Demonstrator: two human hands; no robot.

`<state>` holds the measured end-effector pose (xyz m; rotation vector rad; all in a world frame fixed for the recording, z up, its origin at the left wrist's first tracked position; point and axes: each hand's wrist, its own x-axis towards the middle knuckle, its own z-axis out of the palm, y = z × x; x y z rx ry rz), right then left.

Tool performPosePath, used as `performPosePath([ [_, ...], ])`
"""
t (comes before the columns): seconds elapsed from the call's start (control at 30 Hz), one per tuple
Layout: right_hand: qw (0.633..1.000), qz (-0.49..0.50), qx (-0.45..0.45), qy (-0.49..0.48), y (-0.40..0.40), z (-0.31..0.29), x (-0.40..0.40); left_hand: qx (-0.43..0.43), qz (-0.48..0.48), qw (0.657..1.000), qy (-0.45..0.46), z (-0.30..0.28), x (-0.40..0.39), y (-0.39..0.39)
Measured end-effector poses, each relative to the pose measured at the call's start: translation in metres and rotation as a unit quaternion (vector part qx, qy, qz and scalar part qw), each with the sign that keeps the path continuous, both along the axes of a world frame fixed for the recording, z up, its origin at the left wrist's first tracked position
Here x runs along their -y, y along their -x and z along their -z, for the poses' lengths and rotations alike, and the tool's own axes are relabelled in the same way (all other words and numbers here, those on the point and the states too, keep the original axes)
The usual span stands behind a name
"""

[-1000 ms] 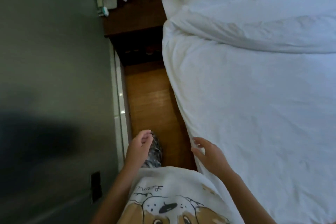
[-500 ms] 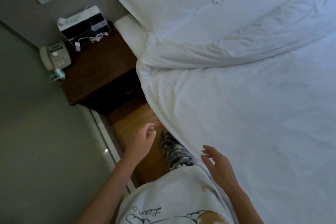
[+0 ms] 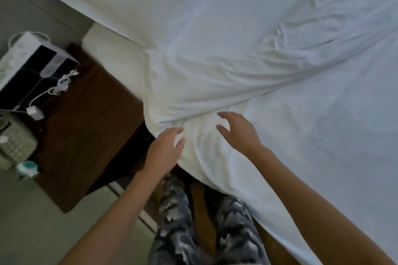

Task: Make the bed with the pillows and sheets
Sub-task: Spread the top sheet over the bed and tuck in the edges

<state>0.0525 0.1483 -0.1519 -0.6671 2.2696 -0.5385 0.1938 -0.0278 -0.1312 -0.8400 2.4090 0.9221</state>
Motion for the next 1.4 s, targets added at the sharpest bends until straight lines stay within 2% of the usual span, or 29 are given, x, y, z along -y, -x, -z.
performPosePath([
  [0.1,0.991,0.027,-0.133,0.006,0.049,0.051,0.044,-0.061,0.044,0.996,0.055,0.057,0.053,0.077],
  [0.17,0.965,0.051,-0.256,0.023,0.086,0.08,0.063,-0.104,0.09,0.986,0.094,0.093,0.081,0.127],
  [0.2,0.957,0.052,-0.284,0.01,0.107,0.091,0.07,-0.121,0.107,0.981,0.111,0.11,0.093,0.151],
  [0.3,0.961,0.014,-0.246,-0.125,0.155,0.125,0.087,-0.116,0.231,0.954,0.155,0.155,0.126,0.21],
  [0.37,0.954,-0.026,-0.219,-0.205,0.162,0.151,0.093,-0.049,0.344,0.916,0.199,0.184,0.145,0.232],
  [0.43,0.946,-0.034,-0.228,-0.23,0.155,0.175,0.094,0.007,0.387,0.89,0.239,0.211,0.159,0.237],
  [0.53,0.933,0.015,-0.301,-0.197,0.135,0.196,0.095,0.009,0.358,0.893,0.273,0.24,0.164,0.228],
  [0.63,0.89,0.039,-0.422,-0.166,0.107,0.212,0.095,-0.065,0.326,0.9,0.282,0.249,0.155,0.222],
  [0.73,0.871,0.048,-0.462,-0.158,0.098,0.218,0.094,-0.139,0.315,0.893,0.289,0.241,0.142,0.203],
  [0.8,0.874,0.053,-0.465,-0.133,0.094,0.214,0.088,-0.17,0.286,0.89,0.313,0.229,0.131,0.177],
  [0.93,0.894,0.038,-0.445,-0.046,0.062,0.213,0.049,-0.197,0.27,0.873,0.354,0.193,0.085,0.112],
  [1.07,0.913,-0.041,-0.406,-0.023,0.019,0.22,-0.031,-0.17,0.278,0.896,0.3,0.183,-0.005,0.028],
  [1.17,0.926,-0.11,-0.361,-0.021,-0.004,0.21,-0.099,-0.166,0.242,0.93,0.221,0.193,-0.096,-0.036],
  [1.3,0.919,-0.182,-0.35,-0.011,-0.031,0.184,-0.191,-0.138,0.126,0.976,0.111,0.192,-0.219,-0.099],
  [1.4,0.919,-0.186,-0.346,-0.019,-0.046,0.172,-0.256,-0.103,0.127,0.981,0.102,0.18,-0.306,-0.123],
])
